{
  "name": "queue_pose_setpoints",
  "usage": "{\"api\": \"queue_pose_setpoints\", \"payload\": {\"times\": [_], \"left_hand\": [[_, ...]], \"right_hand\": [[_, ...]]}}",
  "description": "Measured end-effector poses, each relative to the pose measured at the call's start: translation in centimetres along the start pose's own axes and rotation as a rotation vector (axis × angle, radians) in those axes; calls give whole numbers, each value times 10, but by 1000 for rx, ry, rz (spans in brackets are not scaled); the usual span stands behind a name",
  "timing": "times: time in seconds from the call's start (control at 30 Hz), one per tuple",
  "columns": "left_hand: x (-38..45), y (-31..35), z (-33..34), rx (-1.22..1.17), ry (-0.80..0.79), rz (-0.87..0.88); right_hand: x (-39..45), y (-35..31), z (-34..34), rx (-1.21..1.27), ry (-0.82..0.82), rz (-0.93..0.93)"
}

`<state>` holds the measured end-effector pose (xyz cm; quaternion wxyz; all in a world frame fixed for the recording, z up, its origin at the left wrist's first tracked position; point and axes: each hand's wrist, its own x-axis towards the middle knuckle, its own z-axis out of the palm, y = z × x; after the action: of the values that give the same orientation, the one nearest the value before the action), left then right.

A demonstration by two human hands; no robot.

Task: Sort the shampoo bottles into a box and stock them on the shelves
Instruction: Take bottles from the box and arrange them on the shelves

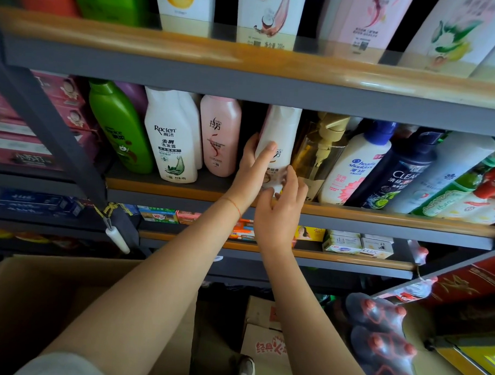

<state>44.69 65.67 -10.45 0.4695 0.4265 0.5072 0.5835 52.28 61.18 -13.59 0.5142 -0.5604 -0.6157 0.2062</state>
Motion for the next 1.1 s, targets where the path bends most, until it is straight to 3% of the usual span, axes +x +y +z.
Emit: {"api": "queue_pose_setpoints", "payload": {"times": [0.17,0.23,0.43,0.57,0.7,0.83,0.93,1.0,1.1], "left_hand": [[-17,14,-11,99,-34,-39],[-29,16,-26,210,38,2],[-58,5,-99,221,695,149],[-57,8,-146,334,918,137],[-48,16,-181,353,797,44],[-39,26,-209,253,569,39],[-32,29,-222,206,485,45],[-29,27,-226,204,474,62],[-26,24,-229,234,502,53]], "right_hand": [[-3,-8,-1,52,48,-34],[-6,-12,0,86,58,-78],[-17,-36,31,182,-306,-56],[-16,-59,62,195,-455,15],[-25,-78,84,201,-430,-32],[-34,-97,106,210,-629,-50],[-37,-108,119,280,-730,-17],[-39,-111,122,263,-677,-6],[-38,-109,119,206,-458,35]]}}
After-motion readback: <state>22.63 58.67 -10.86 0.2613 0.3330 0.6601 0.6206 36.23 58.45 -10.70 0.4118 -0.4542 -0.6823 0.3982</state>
